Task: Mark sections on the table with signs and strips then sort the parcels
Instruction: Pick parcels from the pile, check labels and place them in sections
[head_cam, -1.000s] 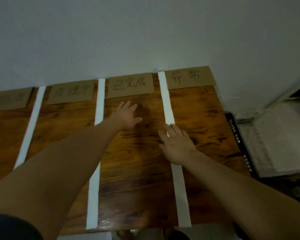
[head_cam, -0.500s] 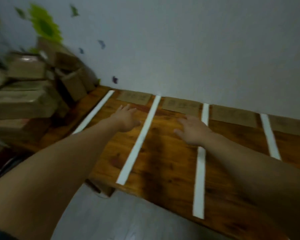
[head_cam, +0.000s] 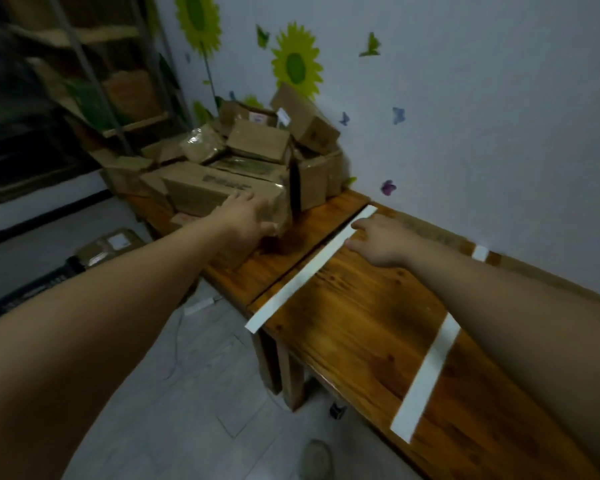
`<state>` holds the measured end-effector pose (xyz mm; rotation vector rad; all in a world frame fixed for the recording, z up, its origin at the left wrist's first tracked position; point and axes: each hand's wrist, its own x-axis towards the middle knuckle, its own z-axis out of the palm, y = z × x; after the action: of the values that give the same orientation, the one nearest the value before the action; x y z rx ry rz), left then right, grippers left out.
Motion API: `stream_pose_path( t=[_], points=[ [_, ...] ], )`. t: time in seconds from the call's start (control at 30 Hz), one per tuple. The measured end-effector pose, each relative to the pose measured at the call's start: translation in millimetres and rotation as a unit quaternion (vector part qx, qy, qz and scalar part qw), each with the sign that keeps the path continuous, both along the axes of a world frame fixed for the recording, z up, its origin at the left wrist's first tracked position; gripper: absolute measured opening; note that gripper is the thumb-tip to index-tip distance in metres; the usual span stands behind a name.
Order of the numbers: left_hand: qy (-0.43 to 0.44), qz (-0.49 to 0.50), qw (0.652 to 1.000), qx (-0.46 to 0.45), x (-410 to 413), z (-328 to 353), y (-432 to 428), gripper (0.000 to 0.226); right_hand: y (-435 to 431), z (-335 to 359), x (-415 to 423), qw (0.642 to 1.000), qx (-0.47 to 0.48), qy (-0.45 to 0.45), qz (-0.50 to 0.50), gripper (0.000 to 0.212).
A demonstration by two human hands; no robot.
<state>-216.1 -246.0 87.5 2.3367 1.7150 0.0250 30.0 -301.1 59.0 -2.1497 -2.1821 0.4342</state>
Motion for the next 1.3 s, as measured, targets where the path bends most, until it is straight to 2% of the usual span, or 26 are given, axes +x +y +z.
stream_pose_path(
  t=[0.3, 0.53, 0.7, 0.8, 0.97, 1.13, 1.2, 1.3],
  points=[
    [-0.028, 0.12, 0.992, 0.03, -102, 26, 140, 0.071, 185, 18, -97, 0.995, 0.028, 0.079, 0.048, 0.063],
    [-0.122, 0.152, 0.98, 0.026, -153, 29, 249, 0.073, 287, 39, -158, 0.989, 0.073, 0.129, 0.022, 0.063],
    [-0.202, 0.162, 0.966, -0.026, -178, 13, 334, 0.073, 345, 31, -213, 0.983, 0.078, 0.164, -0.021, 0.064],
    [-0.261, 0.164, 0.944, -0.119, -193, -5, 383, 0.066, 379, 24, -250, 0.977, 0.084, 0.189, -0.05, 0.059],
    [-0.272, 0.138, 0.911, -0.277, -208, -33, 430, 0.06, 423, 12, -292, 0.981, 0.031, 0.151, -0.116, 0.068],
    [-0.361, 0.123, 0.881, -0.279, -209, -41, 451, 0.045, 435, 8, -311, 0.973, 0.081, 0.126, -0.177, 0.067],
    [-0.407, 0.13, 0.858, -0.284, -212, -40, 451, 0.04, 435, 13, -319, 0.971, 0.099, 0.123, -0.179, 0.069],
    [-0.459, 0.142, 0.829, -0.286, -222, -27, 448, 0.03, 430, 24, -328, 0.961, 0.127, 0.156, -0.19, 0.067]
  ],
)
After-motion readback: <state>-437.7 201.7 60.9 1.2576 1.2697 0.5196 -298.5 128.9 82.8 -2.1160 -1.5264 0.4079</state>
